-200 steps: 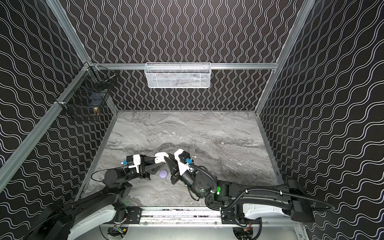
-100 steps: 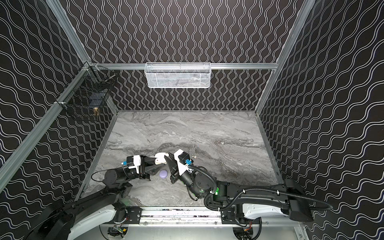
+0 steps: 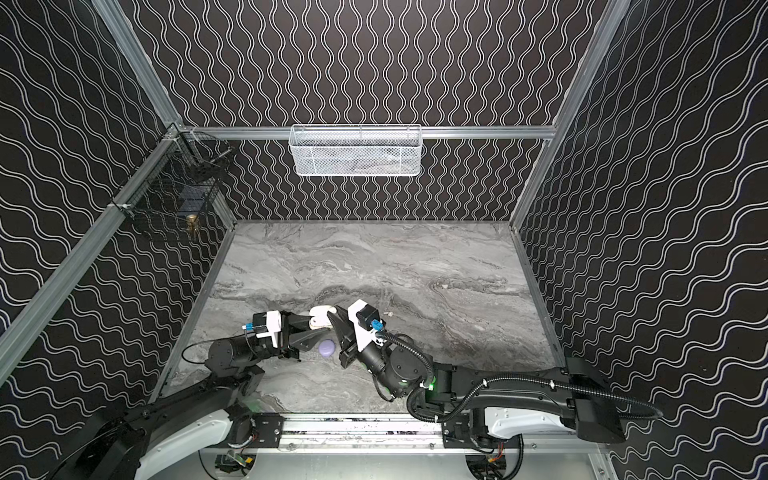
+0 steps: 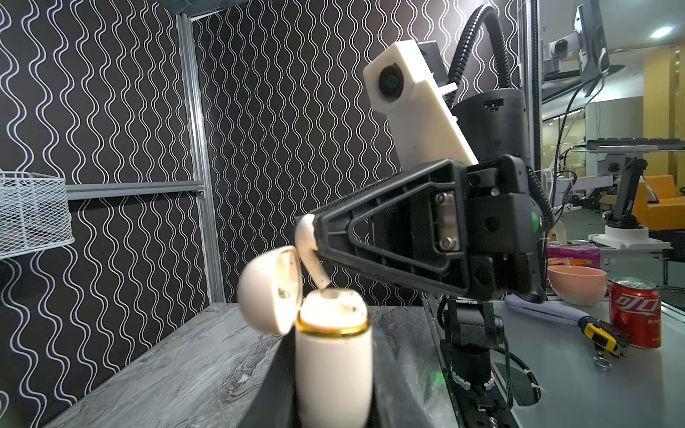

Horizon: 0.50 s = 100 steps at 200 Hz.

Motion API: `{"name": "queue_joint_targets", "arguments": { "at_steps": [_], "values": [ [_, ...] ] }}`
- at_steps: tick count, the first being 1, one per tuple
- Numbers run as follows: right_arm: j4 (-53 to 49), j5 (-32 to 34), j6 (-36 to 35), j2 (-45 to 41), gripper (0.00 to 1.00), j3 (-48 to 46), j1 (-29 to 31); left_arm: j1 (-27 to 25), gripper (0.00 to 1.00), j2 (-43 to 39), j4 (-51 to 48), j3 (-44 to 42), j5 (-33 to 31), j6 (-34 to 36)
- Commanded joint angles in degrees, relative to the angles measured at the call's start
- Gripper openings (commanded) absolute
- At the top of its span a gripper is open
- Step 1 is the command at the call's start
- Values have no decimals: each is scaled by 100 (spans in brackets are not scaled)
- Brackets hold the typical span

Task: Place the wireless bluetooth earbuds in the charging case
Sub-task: 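Lower the cream earbud into the open case held by the left gripper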

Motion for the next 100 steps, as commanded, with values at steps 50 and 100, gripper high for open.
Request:
{"name": "queue_joint_targets", "arguments": {
  "at_steps": [50,100],
  "values": [
    [229,-23,-35,249,11,-6,2,-12,0,-61,40,44,-59,51],
    [312,44,-49,164,10,-219,2,-16,0,-301,-124,9,-166,51]
  ]
}}
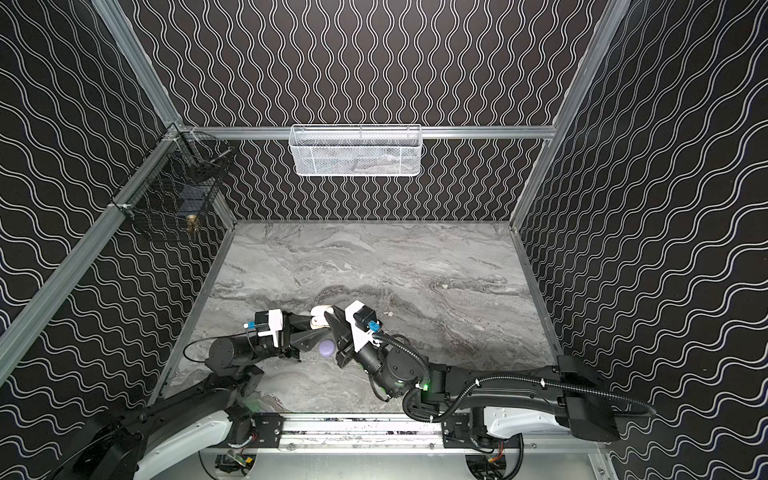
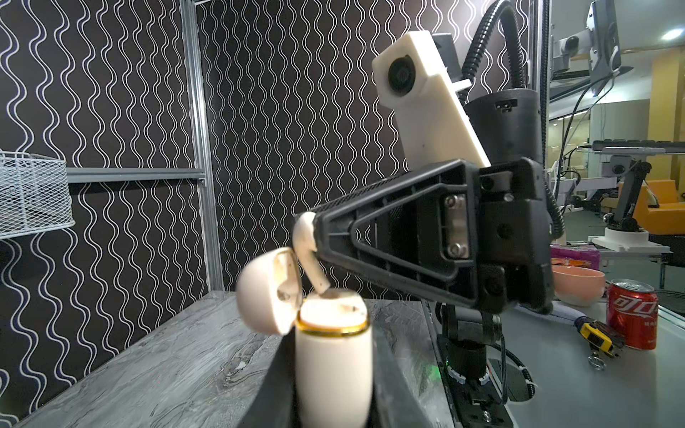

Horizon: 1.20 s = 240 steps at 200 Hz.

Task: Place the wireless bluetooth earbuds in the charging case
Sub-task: 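Lower the cream earbud into the open case held by the left gripper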

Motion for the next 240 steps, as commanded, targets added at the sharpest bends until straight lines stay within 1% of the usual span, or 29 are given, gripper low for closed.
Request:
{"name": "queue_joint_targets", "arguments": {
  "at_steps": [1,62,109,139,174,240],
  "values": [
    [-88,36,-35,-46,10,-122,7,-14,0,-128,283,9,-141,21],
    [197,-391,-143,-136,10,-388,11,-14,0,-353,44,0,-231,56],
    [298,-441,-209,-120,10,-369,20,-12,0,-265,123,11,-214,20],
    [436,-351,-265,-3,10,-359,14,-11,0,-255,154,9,-206,-5],
    [700,-14,-371,125,8,-367,11,-12,0,-284,136,-1,-208,-6],
    [846,-106,-389,196,7,-351,11,-16,0,-255,169,-1,-196,-26]
  ]
}}
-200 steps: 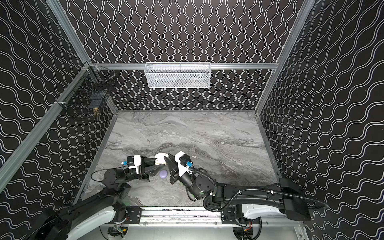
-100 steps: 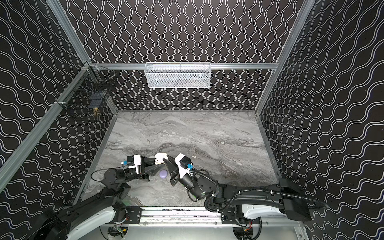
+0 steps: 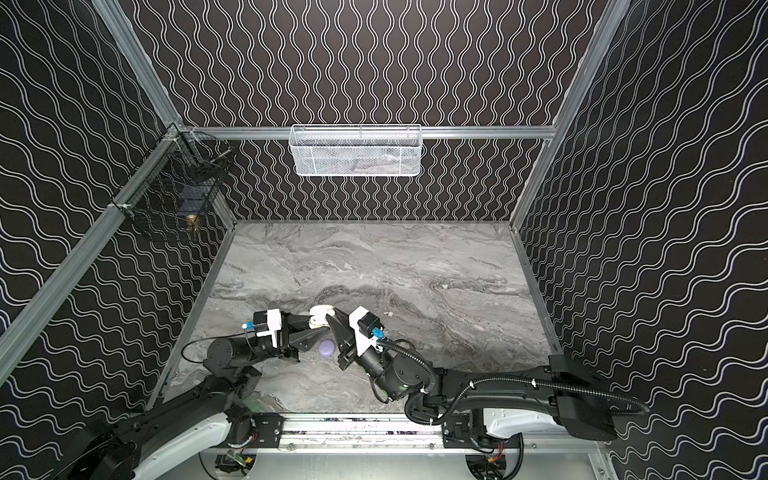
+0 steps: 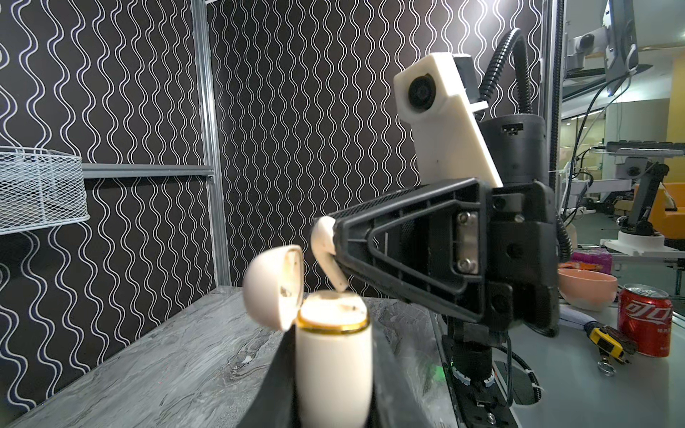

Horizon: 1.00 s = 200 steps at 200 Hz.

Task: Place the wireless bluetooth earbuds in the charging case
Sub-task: 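Lower the cream earbud into the open case held by the left gripper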

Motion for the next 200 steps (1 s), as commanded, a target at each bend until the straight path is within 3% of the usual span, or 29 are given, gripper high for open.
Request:
{"name": "queue_joint_targets", "arguments": {
  "at_steps": [1,100,200],
  "values": [
    [-100,-4,-77,54,7,10,5,-18,0,1,505,4,-56,-55],
    [422,66,-235,120,7,-163,0,-6,0,-36,541,-9,-102,-115],
    [953,-316,-496,199,9,-569,5,-12,0,-287,355,8,-334,-300]
  ]
}}
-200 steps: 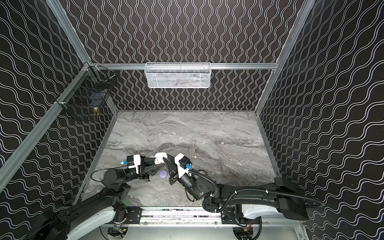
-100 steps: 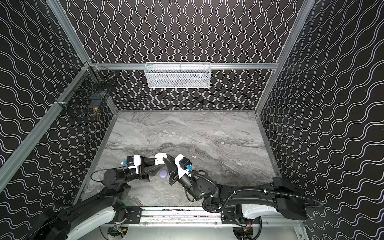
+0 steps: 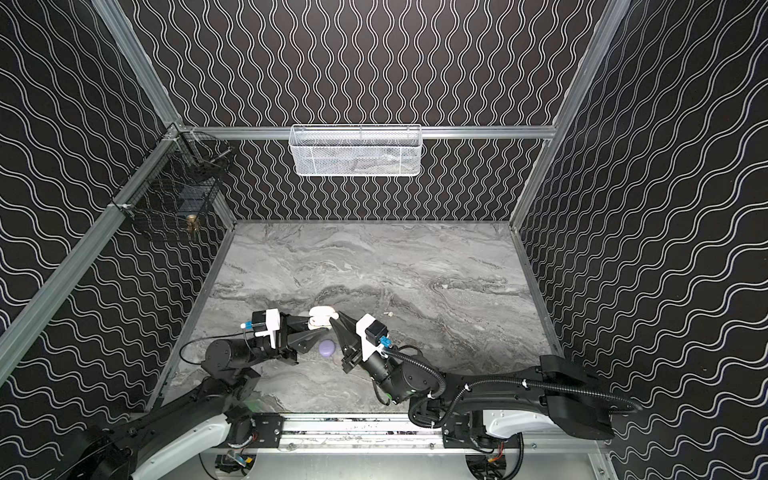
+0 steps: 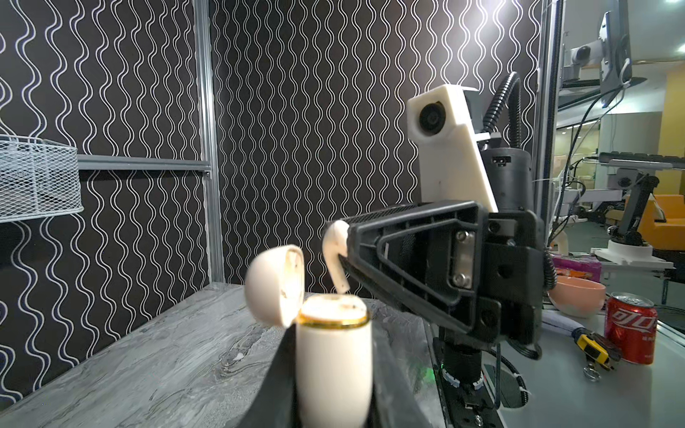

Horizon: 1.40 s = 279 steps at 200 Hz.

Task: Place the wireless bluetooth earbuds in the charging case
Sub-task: 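Lower the cream earbud into the open case held by the left gripper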

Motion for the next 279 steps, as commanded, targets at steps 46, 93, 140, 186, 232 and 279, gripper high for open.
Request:
{"name": "queue_joint_targets", "arguments": {
  "at_steps": [46,93,140,186,232,279],
  "values": [
    [-244,-163,-144,117,9,-2,8,1,0,-23,577,26,-249,-45],
    [-228,-235,-204,131,10,92,9,0,0,68,741,2,-175,-97],
    [-82,-87,-257,384,10,285,0,6,0,-18,748,-9,-124,-114],
    [3,84,-276,569,9,371,-2,2,0,-108,851,-57,-78,-171],
    [67,128,-206,541,8,258,0,0,0,-187,924,-130,-198,-210],
    [149,139,-152,457,8,87,0,-1,0,-335,913,-150,-254,-245]
  ]
}}
